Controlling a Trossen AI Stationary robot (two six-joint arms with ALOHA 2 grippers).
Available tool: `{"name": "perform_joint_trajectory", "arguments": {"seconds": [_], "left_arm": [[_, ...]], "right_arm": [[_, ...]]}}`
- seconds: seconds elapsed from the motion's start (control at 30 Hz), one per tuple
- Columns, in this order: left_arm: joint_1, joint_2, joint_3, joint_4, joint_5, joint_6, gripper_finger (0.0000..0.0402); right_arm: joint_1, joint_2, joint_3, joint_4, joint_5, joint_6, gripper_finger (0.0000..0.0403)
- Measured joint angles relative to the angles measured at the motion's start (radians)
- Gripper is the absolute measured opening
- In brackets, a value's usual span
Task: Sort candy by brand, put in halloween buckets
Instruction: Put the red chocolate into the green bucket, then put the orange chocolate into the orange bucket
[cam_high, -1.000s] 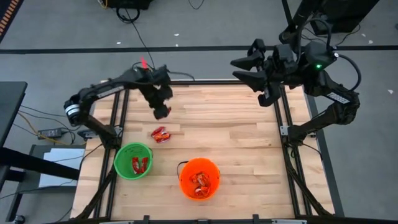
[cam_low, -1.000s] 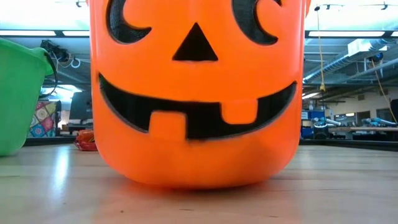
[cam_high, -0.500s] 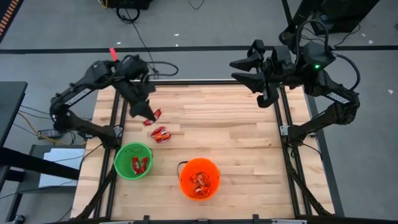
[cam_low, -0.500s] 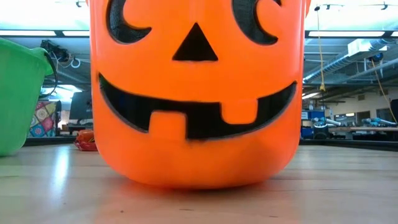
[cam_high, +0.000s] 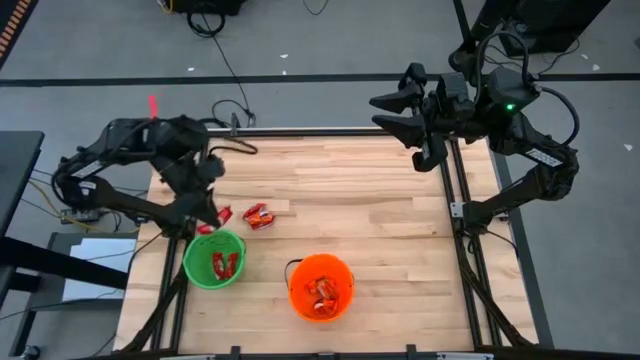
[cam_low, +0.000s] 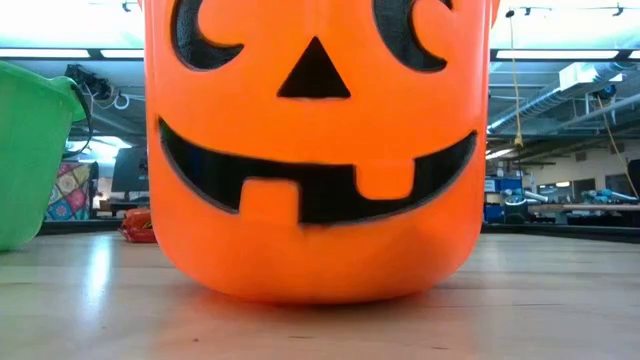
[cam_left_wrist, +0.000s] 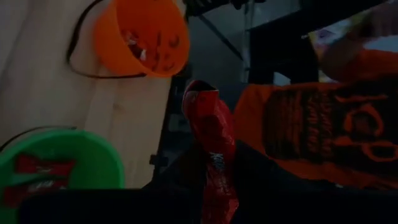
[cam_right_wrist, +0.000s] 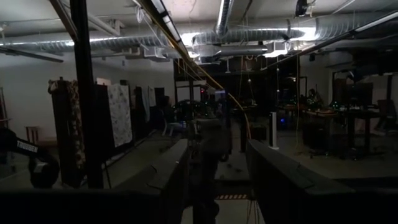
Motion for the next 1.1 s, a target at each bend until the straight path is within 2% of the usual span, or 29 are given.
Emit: {"name": "perform_joint_trajectory", "arguments": {"seconds": [0.1,0.27,0.53,0.77,0.9,1.1], "left_arm": [[-0.065,-0.013,0.0,-0.028,-0.093,-0.037,0.0077],[-0.16,-0.02,-0.04,-0.174,-0.225,-0.058,0.0077],[-0.273,-0.066,-0.251,-0.114,-0.187,-0.118,0.0077],[-0.342,-0.079,-0.418,-0.114,-0.234,-0.135,0.0086],[-0.349,-0.079,-0.438,-0.107,-0.256,-0.135,0.0112],[-0.349,-0.08,-0.412,-0.104,-0.259,-0.137,0.0178]], "right_arm": [[0.0,0.0,0.0,0.001,0.0,0.005,0.017],[0.0,0.0,0.0,0.002,0.0,0.008,0.017],[0.005,0.0,0.0,0.006,0.0,0.013,0.017],[0.013,0.0,0.0,0.008,0.015,0.013,0.017],[0.013,0.0,0.0,0.023,0.015,0.013,0.017],[0.013,0.0,0.0,0.029,0.015,0.014,0.017]]}}
